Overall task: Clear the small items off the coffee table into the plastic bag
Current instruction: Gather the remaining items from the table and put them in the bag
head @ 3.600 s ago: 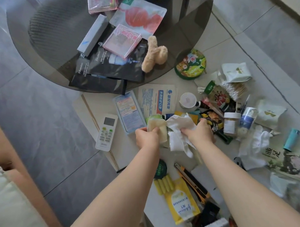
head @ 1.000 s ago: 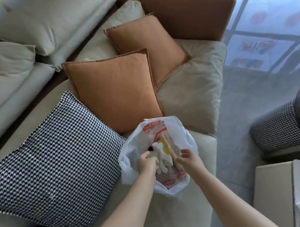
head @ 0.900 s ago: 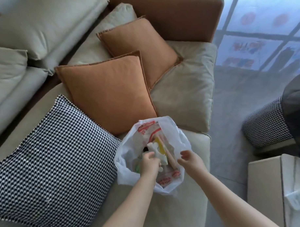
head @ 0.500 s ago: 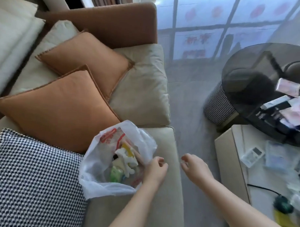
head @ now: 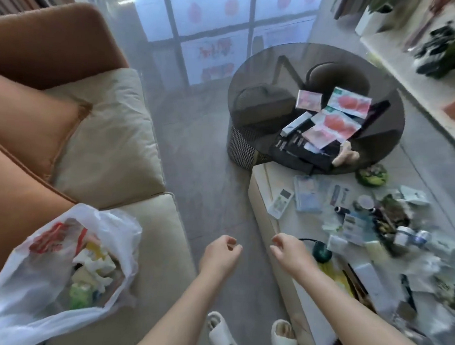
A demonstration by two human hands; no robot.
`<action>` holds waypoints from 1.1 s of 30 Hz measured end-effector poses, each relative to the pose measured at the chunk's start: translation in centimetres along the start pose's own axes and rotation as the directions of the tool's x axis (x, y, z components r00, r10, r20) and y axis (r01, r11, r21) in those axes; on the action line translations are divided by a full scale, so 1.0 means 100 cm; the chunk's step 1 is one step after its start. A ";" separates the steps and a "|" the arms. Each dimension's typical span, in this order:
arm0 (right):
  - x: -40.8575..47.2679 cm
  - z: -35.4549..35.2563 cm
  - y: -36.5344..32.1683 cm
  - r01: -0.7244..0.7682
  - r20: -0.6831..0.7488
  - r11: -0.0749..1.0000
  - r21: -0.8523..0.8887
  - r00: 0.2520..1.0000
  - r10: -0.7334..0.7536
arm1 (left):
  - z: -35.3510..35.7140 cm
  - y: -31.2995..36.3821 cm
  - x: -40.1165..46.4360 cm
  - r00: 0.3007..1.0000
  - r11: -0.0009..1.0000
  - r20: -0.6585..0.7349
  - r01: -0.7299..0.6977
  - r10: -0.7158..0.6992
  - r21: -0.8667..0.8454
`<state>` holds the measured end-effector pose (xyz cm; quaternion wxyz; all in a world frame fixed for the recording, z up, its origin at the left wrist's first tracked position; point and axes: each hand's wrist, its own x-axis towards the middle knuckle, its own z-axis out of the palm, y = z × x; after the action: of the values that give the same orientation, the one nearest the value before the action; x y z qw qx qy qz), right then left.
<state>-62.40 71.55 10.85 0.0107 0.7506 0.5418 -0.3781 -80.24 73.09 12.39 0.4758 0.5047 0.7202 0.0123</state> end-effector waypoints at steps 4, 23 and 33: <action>-0.010 -0.028 0.075 -0.070 -0.022 0.997 0.037 0.997 0.071 | 0.051 0.040 -0.009 0.999 0.996 0.050 -0.024 0.020 0.085; 0.002 -0.067 0.312 -0.328 -0.067 0.911 0.250 0.933 0.354 | 0.244 0.139 0.014 0.968 0.994 0.252 -0.043 0.016 0.102; 0.072 -0.029 0.351 -0.352 -0.216 0.895 0.276 0.884 0.414 | 0.317 0.144 0.099 0.997 0.994 0.073 -0.012 0.004 0.111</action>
<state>-31.01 64.09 -5.02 -0.0745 0.8837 0.3309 -0.3225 -48.18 72.84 -4.43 0.4730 0.5334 0.6999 -0.0442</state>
